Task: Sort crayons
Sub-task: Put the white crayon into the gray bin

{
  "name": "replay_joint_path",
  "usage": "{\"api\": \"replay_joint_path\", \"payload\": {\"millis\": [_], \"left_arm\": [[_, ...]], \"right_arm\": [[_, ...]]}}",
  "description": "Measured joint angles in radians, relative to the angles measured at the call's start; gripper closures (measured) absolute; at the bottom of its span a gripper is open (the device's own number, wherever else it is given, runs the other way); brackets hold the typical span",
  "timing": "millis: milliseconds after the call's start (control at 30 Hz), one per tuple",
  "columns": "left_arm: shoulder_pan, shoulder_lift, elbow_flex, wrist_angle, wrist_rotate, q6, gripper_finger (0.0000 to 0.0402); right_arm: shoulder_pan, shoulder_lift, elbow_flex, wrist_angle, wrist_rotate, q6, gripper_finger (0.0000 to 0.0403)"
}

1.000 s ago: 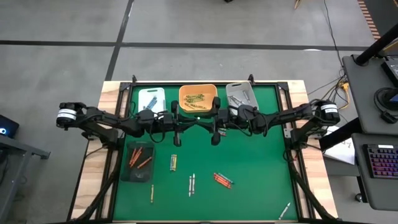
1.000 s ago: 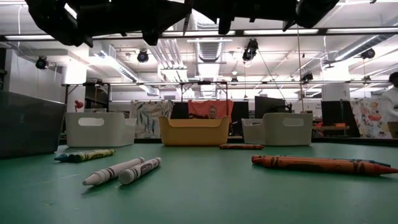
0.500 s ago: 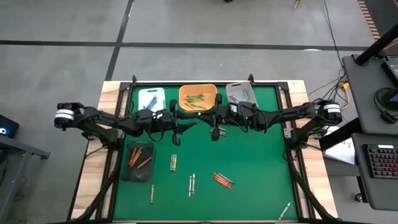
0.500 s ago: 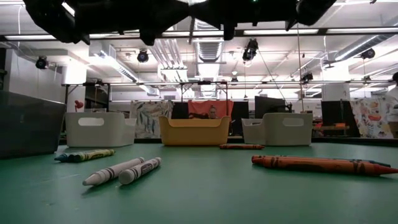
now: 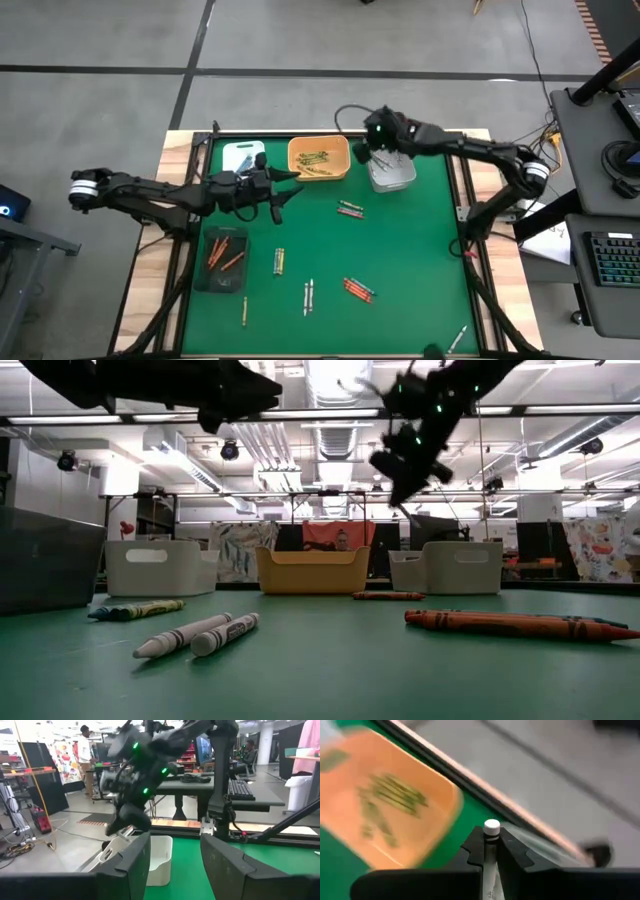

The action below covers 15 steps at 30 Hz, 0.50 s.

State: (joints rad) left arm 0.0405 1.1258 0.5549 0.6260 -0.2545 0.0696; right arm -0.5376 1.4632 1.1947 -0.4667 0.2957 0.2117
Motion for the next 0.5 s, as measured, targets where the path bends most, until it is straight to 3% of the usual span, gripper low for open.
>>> {"api": "replay_joint_path", "payload": {"millis": [233,500], "left_arm": [[0.001,0.008,0.0,-0.005,-0.001,0.016,0.0245],[0.001,0.027,0.0,-0.008,-0.001,0.017,0.0245]], "right_arm": [[-0.172,0.102,-0.018,-0.135,-0.161,0.118,0.0387],[-0.189,0.206,-0.006,-0.155,-0.165,0.104,0.036]]}}
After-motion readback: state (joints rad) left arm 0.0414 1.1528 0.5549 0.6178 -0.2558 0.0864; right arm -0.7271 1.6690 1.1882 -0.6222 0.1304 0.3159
